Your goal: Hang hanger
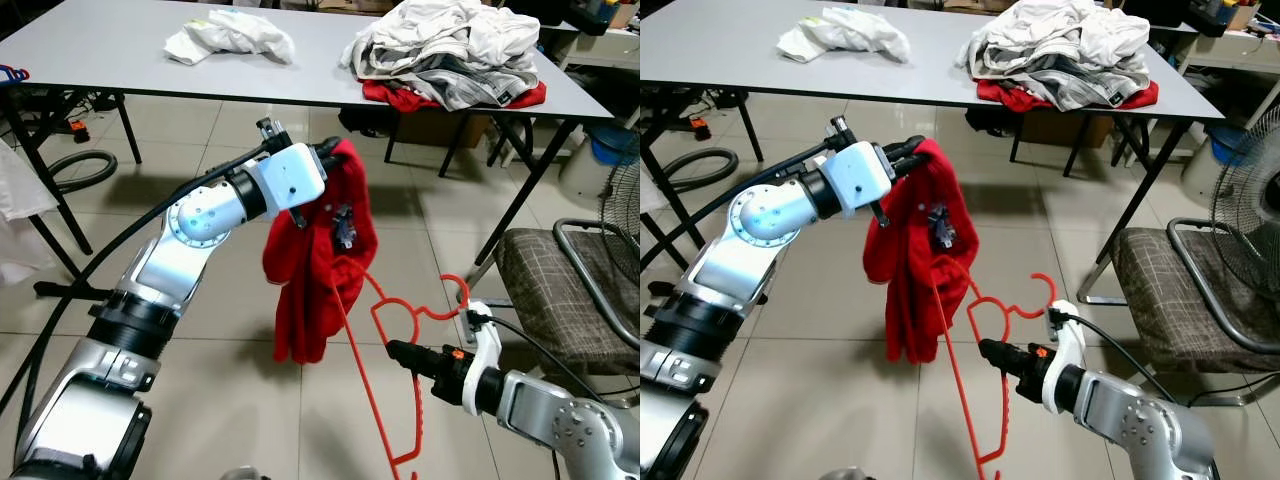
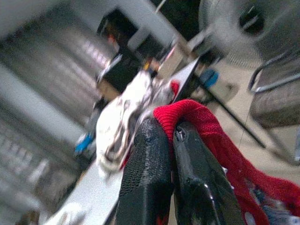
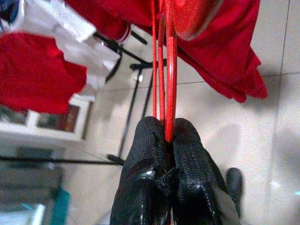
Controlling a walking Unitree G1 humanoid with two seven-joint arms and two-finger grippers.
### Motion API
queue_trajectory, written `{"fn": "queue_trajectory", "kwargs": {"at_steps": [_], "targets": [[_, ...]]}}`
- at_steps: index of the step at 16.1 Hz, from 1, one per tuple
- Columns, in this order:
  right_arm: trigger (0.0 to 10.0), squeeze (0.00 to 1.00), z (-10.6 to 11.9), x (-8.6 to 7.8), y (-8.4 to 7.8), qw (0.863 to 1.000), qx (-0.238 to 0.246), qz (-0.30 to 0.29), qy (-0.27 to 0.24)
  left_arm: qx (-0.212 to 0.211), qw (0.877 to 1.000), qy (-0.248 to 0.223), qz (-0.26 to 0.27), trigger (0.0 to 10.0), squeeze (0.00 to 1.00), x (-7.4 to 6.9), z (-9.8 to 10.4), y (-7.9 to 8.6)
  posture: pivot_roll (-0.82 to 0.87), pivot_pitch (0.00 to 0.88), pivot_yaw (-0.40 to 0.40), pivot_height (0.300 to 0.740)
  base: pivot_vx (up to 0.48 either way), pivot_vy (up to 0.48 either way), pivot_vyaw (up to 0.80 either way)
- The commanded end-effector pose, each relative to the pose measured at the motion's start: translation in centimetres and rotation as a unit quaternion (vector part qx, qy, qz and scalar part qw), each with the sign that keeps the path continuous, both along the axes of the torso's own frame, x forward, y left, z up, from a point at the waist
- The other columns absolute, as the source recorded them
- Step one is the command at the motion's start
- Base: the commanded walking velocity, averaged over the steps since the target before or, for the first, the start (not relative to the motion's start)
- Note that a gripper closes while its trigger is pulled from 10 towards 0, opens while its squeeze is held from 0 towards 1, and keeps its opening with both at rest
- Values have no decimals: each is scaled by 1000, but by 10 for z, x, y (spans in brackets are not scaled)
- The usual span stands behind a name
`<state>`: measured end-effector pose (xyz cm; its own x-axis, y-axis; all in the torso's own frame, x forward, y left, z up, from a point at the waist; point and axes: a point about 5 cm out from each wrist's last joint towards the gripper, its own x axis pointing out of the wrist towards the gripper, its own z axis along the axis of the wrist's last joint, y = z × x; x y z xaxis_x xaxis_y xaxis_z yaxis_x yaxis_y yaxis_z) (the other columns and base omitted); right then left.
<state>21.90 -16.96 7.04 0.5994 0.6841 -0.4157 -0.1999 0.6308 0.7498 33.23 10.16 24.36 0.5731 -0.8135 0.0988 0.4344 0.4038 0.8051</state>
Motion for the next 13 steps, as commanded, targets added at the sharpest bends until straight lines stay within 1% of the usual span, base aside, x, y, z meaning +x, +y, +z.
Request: {"fn": "queue_trajectory", "kwargs": {"at_steps": [1, 2, 4, 5, 6, 7, 9, 11, 12, 13], "targets": [[10000, 0, -1, 0, -4, 1000, 4, -12, 12, -8, 999, -33, -34, 10000, 0, -8, 13, -6, 78, 57, -58, 740, 0, 0, 0], [10000, 0, -2, 1, -4, 1000, 13, -21, 17, -3, 998, -34, -47, 10000, 0, -12, 12, -8, 79, 58, -58, 740, 0, 0, 0], [10000, 0, -2, 11, -6, 993, 72, -79, 41, 43, 992, -43, -110, 10000, 0, -29, 1, -20, 82, 63, -55, 740, 0, 0, 0], [10000, 0, -3, 13, -7, 991, 83, -90, 48, 46, 990, -44, -123, 10000, 0, -33, -1, -23, 85, 63, -55, 740, 0, 0, 0], [10000, 0, -3, 15, -7, 988, 95, -104, 55, 58, 988, -41, -140, 10000, 0, -39, -5, -29, 88, 64, -56, 740, 0, 0, 0], [10000, 0, -2, 19, -9, 983, 117, -128, 61, 88, 984, -30, -154, 10000, 0, -44, -19, -34, 92, 64, -55, 740, 0, 0, 0], [10000, 0, 0, 24, -11, 977, 134, -150, 64, 107, 982, -18, -151, 10000, 0, -44, -30, -32, 91, 65, -51, 740, 0, 0, 0], [10000, 0, 3, 30, -16, 969, 150, -186, 65, 104, 986, -5, -127, 10000, 0, -40, -36, -26, 92, 63, -48, 740, 0, 0, 0], [10000, 0, 5, 36, -19, 962, 155, -214, 66, 107, 987, 1, -117, 10000, 0, -39, -40, -23, 94, 61, -46, 740, 0, 0, 0], [10000, 0, 10, 44, -23, 957, 151, -241, 53, 109, 989, 27, -95, 10000, 0, -37, -51, -19, 95, 56, -43, 740, 0, 0, 0]]}}
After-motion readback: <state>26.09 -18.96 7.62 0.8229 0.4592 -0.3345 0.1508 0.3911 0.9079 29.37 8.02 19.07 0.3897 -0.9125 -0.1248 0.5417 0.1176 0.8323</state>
